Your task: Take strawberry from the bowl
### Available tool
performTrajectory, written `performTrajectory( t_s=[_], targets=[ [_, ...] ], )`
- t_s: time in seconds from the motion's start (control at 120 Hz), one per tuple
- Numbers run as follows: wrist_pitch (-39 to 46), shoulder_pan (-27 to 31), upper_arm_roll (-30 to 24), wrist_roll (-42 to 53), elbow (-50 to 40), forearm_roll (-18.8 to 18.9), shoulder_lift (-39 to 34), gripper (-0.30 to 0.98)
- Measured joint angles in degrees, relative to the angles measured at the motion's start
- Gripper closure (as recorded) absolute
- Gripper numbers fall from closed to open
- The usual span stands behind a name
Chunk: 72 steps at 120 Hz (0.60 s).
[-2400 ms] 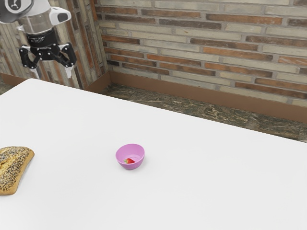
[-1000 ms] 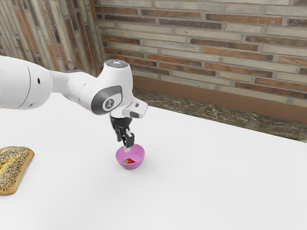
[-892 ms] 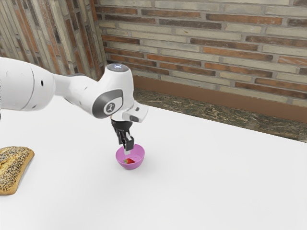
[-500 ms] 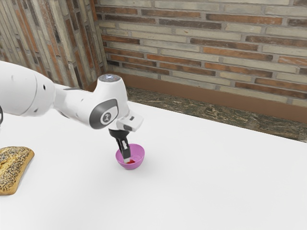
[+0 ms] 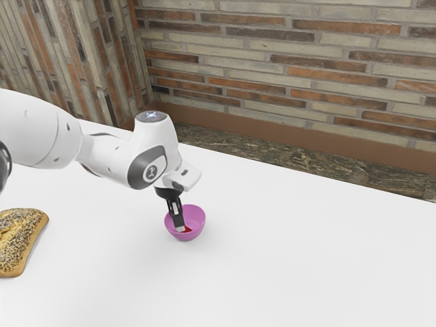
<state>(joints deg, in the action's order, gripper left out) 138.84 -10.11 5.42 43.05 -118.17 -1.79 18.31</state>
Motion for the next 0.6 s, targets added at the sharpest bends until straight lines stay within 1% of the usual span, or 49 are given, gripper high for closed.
performTrajectory(
  t_s=[0.6],
  targets=[
    [3.5,0.8,-0.4,5.4,1.1,-1.0,3.4,0.34]
  ],
)
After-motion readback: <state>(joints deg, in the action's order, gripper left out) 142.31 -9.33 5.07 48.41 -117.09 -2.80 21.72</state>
